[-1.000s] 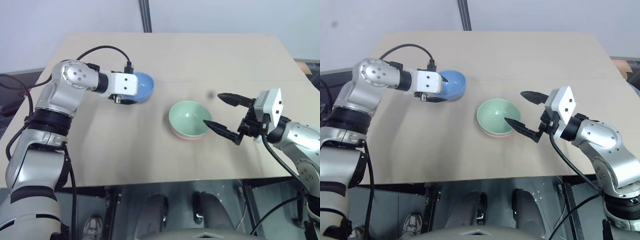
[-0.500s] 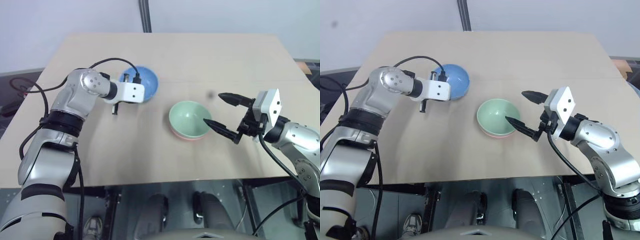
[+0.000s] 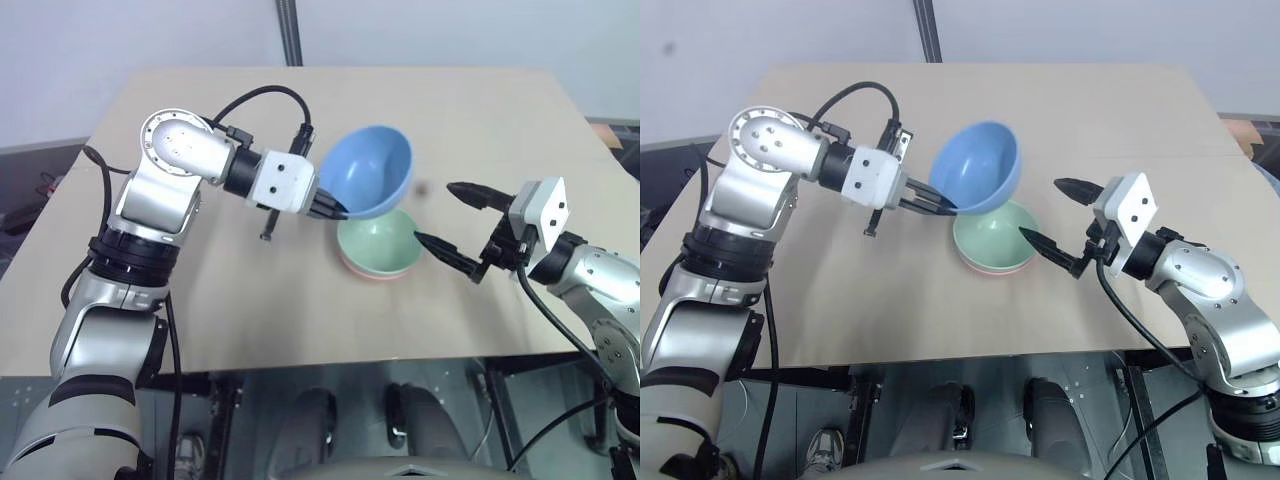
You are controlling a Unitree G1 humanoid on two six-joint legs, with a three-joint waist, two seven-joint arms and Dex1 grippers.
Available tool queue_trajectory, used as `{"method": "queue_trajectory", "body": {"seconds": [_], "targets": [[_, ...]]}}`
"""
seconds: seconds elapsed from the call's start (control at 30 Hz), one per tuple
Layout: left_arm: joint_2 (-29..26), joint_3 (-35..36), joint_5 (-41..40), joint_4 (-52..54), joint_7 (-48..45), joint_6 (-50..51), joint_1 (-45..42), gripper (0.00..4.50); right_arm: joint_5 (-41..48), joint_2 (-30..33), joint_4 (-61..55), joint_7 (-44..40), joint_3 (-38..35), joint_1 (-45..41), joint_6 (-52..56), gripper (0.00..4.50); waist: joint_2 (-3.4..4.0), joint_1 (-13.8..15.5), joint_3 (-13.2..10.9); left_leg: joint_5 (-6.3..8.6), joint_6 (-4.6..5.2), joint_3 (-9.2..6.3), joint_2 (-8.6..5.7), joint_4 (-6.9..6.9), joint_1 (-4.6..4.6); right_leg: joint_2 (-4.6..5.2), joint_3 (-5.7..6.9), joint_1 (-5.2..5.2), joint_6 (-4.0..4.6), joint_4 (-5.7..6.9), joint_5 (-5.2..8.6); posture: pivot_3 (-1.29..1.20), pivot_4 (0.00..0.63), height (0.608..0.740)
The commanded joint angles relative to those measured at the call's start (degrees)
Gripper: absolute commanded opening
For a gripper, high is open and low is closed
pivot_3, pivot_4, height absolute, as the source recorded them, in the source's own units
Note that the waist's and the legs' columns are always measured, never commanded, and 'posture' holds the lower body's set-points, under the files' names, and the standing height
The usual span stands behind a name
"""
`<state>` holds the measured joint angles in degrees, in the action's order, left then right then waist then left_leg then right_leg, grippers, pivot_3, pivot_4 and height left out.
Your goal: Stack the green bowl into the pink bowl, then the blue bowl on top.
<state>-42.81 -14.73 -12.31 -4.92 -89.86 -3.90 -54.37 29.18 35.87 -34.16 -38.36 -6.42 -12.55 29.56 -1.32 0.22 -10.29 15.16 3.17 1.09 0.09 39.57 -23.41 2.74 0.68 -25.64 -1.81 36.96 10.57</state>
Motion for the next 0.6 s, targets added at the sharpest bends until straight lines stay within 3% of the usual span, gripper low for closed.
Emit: {"method": "queue_trajectory", "body": {"seconds": [0.03, 0.13, 0.2, 0.3, 0.6], "targets": [[-1.77, -1.29, -3.04, 3.19, -2.5, 0.0, -0.18, 0.32, -0.35, 0.77, -2.1, 0.97, -2.45, 0.59, -1.32, 4.5, 0.0, 0.0, 0.0, 0.0, 0.0, 0.02, 0.0, 0.0, 0.02, 0.0, -0.02, 0.01, 0.0, 0.01, 0.0, 0.0, 0.15, 0.74], [-3.74, -2.46, -5.48, 3.99, -2.64, 0.89, 0.3, 1.14, -0.39, 0.85, -2.62, 1.26, -2.8, 1.52, -1.31, 4.5, 0.0, -0.13, 0.0, 0.0, 0.0, 0.06, 0.0, 0.0, 0.06, 0.0, -0.07, 0.04, 0.0, 0.01, 0.0, 0.0, 0.15, 0.74], [-3.78, -1.29, -6.77, 4.79, -2.57, 4.29, 0.23, 2.23, -0.22, 0.97, -3.05, 1.29, -3.08, 2.39, -1.31, 4.5, 0.0, -0.13, 0.0, 0.0, 0.0, 0.04, 0.01, 0.0, 0.05, 0.0, -0.06, 0.04, 0.0, 0.01, 0.0, 0.0, 0.15, 0.74], [-4.4, 0.45, -6.62, 6.14, -0.44, 9.17, 0.71, 3.48, 0.23, 1.48, -3.37, 0.71, -3.83, 4.14, -1.35, 4.5, 0.0, -0.04, 0.0, 0.0, 0.0, 0.04, 0.01, 0.0, 0.05, 0.0, -0.05, 0.06, -0.01, 0.0, 0.01, 0.0, 0.15, 0.74], [-6.28, 10.51, -9.33, 10.47, 12.2, 23.72, 10.5, 3.48, 2.09, 5.74, -2.79, -4.29, -9.73, 13.09, -2.42, 4.5, 0.0, -0.33, 0.0, 0.0, 0.01, 0.06, 0.04, -0.03, 0.12, -0.01, -0.09, 0.1, -0.03, -0.01, 0.02, 0.0, 0.15, 0.74]]}}
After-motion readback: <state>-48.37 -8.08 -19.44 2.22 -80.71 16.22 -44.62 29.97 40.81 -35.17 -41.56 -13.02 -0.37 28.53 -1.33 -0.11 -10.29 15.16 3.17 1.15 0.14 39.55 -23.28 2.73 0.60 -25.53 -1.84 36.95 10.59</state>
